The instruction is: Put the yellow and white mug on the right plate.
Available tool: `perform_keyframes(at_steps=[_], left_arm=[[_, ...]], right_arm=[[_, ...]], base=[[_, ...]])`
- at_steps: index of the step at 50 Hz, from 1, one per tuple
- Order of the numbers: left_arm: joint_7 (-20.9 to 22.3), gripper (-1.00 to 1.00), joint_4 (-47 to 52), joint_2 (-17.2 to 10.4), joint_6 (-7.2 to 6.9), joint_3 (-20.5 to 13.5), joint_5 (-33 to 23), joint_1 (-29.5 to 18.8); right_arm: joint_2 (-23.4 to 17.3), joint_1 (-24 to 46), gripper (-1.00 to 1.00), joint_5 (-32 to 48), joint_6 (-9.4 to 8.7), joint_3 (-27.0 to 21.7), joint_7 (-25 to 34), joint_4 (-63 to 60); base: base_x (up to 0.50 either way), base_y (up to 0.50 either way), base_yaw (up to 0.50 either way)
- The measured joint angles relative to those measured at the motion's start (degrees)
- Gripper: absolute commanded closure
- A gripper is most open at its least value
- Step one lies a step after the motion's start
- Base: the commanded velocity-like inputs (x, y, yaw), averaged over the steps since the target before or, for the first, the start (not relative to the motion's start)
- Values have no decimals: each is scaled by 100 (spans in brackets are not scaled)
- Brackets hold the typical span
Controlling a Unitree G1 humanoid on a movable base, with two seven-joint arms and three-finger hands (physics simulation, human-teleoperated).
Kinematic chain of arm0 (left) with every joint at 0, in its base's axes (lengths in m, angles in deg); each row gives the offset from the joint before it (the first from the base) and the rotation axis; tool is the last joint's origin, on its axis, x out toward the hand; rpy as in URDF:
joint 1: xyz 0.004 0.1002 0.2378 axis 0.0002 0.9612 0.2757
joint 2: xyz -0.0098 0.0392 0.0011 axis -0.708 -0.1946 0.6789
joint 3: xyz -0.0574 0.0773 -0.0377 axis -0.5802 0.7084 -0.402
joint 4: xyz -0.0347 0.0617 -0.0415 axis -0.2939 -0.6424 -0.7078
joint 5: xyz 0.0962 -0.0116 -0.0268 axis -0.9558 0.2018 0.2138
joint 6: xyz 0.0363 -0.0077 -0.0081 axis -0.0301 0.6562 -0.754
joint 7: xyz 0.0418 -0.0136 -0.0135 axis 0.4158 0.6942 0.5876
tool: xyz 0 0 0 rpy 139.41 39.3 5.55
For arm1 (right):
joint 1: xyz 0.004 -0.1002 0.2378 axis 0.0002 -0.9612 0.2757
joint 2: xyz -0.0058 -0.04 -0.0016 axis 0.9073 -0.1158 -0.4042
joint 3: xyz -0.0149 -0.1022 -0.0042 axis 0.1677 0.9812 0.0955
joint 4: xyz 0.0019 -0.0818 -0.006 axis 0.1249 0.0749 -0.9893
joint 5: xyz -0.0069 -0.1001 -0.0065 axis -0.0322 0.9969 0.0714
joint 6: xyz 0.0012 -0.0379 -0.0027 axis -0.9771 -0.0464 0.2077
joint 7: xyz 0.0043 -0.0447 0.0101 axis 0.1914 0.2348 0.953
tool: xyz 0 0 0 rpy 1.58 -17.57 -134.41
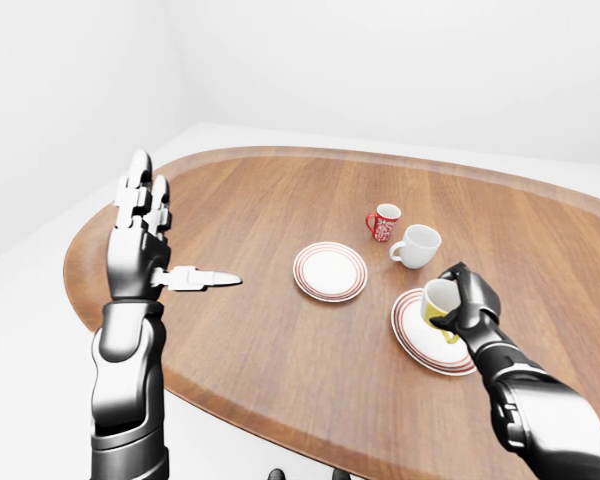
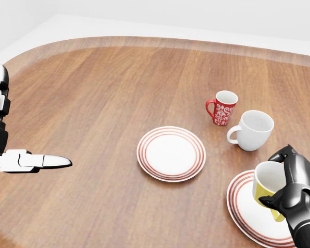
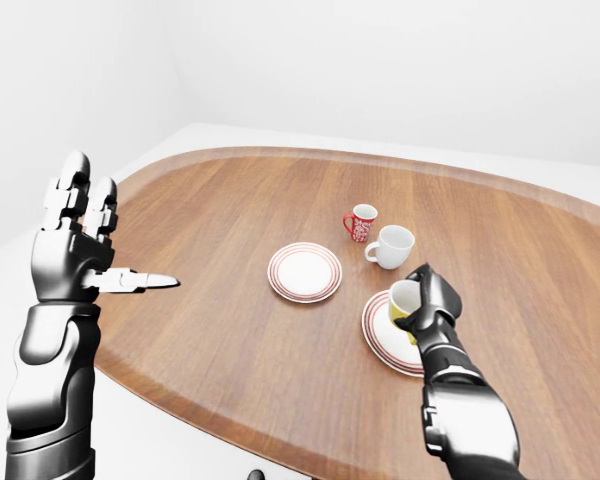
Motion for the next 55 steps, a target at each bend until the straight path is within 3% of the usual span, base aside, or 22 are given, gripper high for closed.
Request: perform_keyframes(at_steps=[11,12,43,55], left_arm=[[1,-100,-2,8,0,10,-6,7],[1,-100,-2,8,0,10,-6,7],[-3,-100,-1,32,0,40,-26,21],[2,-100,32,69,0,89,-52,42]], right_arm=[[34,-20,100,77,0,-15,-87,11],[37,-21,-100,80,0,-18,-90,12],[60,2,-100,-121,0,-144,103,3],[21,79,-100,-912,0,-295,1201,-90]], base=[[0,0,0],[0,0,0],[0,0,0],[0,0,0]])
